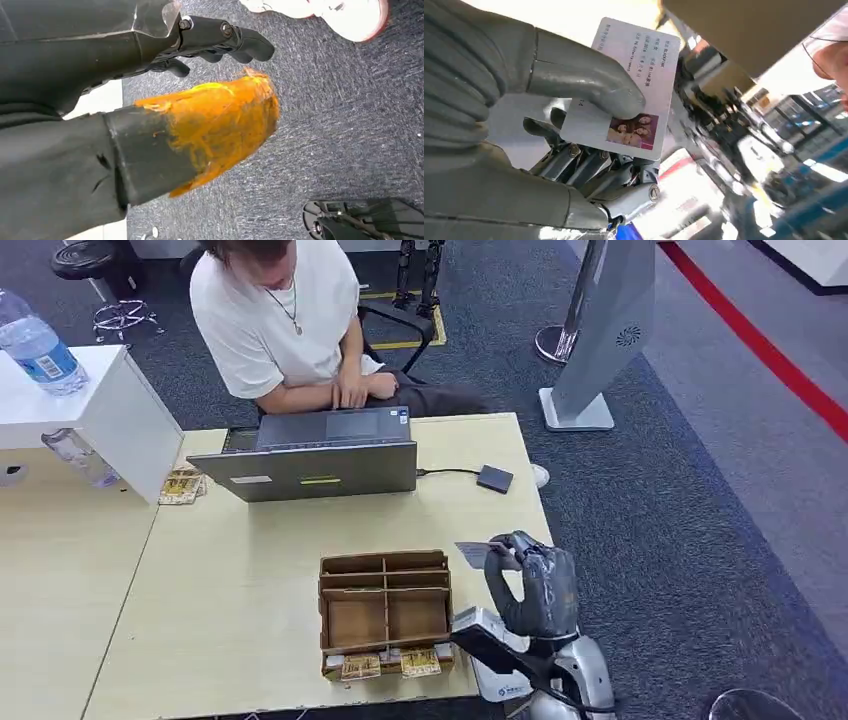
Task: Pass the card to the sensor for recognition and then transmit it.
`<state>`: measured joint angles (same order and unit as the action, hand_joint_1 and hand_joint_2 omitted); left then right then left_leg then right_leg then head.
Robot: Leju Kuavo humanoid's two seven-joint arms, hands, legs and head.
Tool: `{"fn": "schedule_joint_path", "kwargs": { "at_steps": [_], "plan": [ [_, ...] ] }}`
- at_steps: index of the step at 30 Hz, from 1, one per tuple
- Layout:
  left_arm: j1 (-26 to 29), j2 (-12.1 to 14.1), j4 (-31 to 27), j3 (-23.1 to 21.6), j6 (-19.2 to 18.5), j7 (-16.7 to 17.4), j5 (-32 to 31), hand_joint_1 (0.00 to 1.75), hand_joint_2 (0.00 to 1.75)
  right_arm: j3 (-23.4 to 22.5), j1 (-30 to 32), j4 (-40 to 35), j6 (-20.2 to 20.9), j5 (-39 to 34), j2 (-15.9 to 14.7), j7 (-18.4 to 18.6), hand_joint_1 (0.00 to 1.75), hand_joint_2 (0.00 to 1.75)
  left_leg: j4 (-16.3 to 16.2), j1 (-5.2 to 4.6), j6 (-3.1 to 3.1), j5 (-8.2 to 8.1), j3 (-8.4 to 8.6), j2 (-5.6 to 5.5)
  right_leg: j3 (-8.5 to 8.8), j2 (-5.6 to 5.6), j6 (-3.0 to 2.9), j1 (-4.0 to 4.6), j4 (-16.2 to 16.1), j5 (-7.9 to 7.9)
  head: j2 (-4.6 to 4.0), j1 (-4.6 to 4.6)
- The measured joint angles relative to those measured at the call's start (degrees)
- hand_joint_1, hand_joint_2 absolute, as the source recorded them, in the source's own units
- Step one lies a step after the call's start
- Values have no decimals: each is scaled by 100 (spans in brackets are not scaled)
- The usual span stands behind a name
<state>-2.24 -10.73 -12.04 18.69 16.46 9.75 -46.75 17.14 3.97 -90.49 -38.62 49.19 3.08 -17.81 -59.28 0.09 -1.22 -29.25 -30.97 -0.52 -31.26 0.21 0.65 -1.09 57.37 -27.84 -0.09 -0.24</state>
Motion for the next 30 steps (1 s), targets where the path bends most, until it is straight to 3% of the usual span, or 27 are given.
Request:
{"fn": "schedule_joint_path", "kwargs": {
  "at_steps": [7, 11, 22, 30],
  "plan": [
    [-1, 59, 0, 100, 39, 0, -74, 0, 0, -120, 208, 24, 843, -1869, -135, -520, 175, 175, 0, 0, 0, 0, -1, 0, 0, 1, 0, 0, 0, 0, 0, 0],
    [0, 94, 0, 140, 50, -2, -90, 0, 0, -244, 265, 59, 1301, -2441, -166, -684, 175, 175, 0, 0, 0, 0, -1, 0, 0, 1, 0, 0, 0, 0, 0, 0],
    [0, 114, 0, 267, 26, -90, -111, 0, 0, -546, 408, 199, 2198, -3221, -214, -872, 175, 175, 0, 0, 0, 0, -1, 0, 0, 0, 0, 0, 0, 0, 0, 0],
    [0, 114, 0, 319, 7, -127, -107, 0, 0, -642, 485, 367, 2389, -3395, -240, -918, 175, 175, 0, 0, 0, 0, -1, 1, 0, 1, 0, 0, 0, 0, 0, 0]
  ]
}}
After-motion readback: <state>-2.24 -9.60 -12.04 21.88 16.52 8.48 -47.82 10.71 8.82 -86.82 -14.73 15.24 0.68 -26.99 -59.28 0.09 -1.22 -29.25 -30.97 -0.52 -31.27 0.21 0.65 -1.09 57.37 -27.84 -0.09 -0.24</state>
